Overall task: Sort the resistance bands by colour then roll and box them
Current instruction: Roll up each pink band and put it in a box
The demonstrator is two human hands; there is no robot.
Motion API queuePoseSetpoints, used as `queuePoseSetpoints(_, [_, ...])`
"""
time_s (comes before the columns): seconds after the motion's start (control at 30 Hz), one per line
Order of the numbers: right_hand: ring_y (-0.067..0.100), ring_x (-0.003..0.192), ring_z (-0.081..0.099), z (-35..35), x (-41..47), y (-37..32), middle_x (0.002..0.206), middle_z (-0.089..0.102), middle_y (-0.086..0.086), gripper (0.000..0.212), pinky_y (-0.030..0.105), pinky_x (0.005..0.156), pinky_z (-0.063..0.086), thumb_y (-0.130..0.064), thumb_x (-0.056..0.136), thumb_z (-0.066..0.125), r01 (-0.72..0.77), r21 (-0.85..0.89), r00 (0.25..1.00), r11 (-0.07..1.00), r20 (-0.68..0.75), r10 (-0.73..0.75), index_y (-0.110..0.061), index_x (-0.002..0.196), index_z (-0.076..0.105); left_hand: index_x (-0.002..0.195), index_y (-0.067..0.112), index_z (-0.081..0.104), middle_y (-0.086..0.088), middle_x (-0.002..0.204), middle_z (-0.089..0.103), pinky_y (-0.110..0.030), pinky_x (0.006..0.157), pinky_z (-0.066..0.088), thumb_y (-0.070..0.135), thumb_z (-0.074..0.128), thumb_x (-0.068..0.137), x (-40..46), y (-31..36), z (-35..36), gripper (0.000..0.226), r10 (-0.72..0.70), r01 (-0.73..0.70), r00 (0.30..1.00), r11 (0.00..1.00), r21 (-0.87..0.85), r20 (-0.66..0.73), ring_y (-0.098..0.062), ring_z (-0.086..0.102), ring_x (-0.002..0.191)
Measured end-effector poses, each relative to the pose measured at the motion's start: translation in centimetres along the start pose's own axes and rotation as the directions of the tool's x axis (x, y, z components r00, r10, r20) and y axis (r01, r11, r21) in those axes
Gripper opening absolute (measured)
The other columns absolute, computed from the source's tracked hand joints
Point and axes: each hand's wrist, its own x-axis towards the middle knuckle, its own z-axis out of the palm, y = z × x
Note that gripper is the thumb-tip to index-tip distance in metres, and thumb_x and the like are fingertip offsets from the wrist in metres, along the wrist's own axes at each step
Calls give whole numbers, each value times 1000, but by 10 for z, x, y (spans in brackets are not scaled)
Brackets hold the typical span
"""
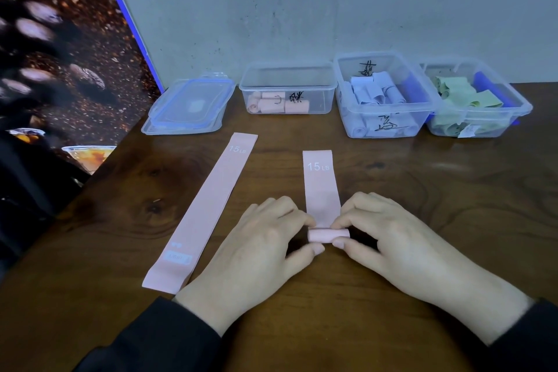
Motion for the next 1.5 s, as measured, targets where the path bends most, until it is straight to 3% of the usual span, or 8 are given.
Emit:
queuePoseSetpoints(0.23, [4,99,54,5,4,8,103,55,-24,34,31,91,49,-52,93,54,-11,-3,1000,1000,-12,11,-34,116,69,110,30,66,18,99,51,-16,75,41,46,52,96,2,-8,9,25,45,-40,996,997,66,-79,-3,44,89])
queuePoseSetpoints(0.4, [6,97,54,5,4,10,101,56,-22,22,31,89,47,-48,94,55,-6,11,1000,1000,-20,7,-36,107,68,118,30,67,18,101,52,-18,79,39,48,44,99,2,-6,8,34,33,-31,997,999,23,-67,-4,46,91])
queuePoseSetpoints(0.6, [8,96,52,7,3,11,100,53,-23,30,31,88,46,-50,97,48,4,12,1000,1000,-15,-4,-35,112,70,115,34,63,21,103,48,-20,81,44,45,63,93,3,-7,9,25,28,-26,997,999,30,-71,-1,41,93])
queuePoseSetpoints(0.77, [4,101,52,6,3,12,102,53,-27,25,29,91,46,-53,90,59,-7,27,1000,1000,-23,8,-39,110,65,120,33,65,20,103,49,-14,78,36,46,56,97,2,-7,10,28,29,-25,997,999,47,-66,-2,42,93])
queuePoseSetpoints(0.97, [6,98,53,7,2,11,103,54,-24,28,32,89,47,-50,95,51,3,9,1000,1000,-25,-2,-34,110,69,126,38,59,22,113,48,-19,92,42,52,58,94,1,-5,7,35,15,-15,999,1000,9,-41,-1,43,101])
queuePoseSetpoints(1.1, [6,99,53,7,3,12,103,54,-24,33,31,90,47,-54,94,51,2,11,1000,1000,-23,-2,-35,115,69,119,34,65,19,106,50,-20,84,43,46,58,96,2,-6,9,27,32,-30,997,999,28,-63,-3,44,95])
queuePoseSetpoints(1.23, [5,99,53,8,2,12,102,53,-26,18,32,89,47,-48,90,63,2,31,999,1000,-42,-1,-38,105,64,116,33,66,19,100,50,-23,77,46,46,57,95,1,-7,9,26,36,-33,996,999,36,-88,-2,44,91])
queuePoseSetpoints(1.5, [6,100,53,8,3,12,104,53,-24,35,30,90,46,-58,93,48,3,23,999,1000,-38,-2,-36,113,66,118,34,65,18,104,51,-24,82,46,46,58,95,1,-6,9,27,35,-33,996,999,32,-81,-3,44,94])
